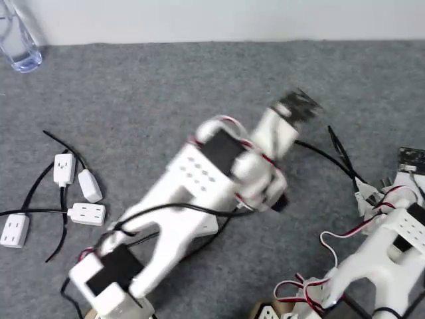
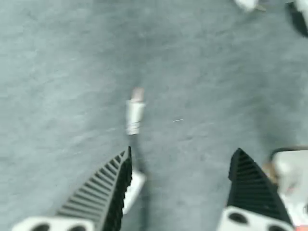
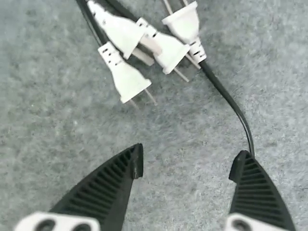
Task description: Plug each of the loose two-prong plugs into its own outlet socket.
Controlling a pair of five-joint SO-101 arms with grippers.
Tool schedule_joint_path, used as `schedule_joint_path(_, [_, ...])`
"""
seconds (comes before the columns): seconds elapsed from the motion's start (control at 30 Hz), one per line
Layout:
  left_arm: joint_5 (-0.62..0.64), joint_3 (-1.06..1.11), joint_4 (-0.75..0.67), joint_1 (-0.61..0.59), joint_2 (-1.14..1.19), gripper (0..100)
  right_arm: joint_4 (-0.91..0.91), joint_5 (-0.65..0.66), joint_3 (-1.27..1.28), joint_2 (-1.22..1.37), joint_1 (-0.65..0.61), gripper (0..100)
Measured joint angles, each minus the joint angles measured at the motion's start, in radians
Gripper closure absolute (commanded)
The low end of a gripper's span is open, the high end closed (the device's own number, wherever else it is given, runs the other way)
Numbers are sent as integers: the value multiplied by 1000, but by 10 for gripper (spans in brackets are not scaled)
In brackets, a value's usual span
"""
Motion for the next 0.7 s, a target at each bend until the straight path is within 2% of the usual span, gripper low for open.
schedule_joint_path(0.13, [-167,112,0,-195,-97,688,26,17,0,-5,-29,703])
schedule_joint_path(0.27, [-365,318,-2,-393,-209,688,81,11,-8,-15,-103,703])
schedule_joint_path(0.5, [-710,770,-2,-453,-451,687,161,-181,-8,-17,-284,703])
schedule_joint_path(0.57, [-764,844,-11,-468,-535,686,164,-230,12,-17,-361,703])
schedule_joint_path(0.7, [-812,994,-118,-497,-654,686,160,-302,84,-17,-526,703])
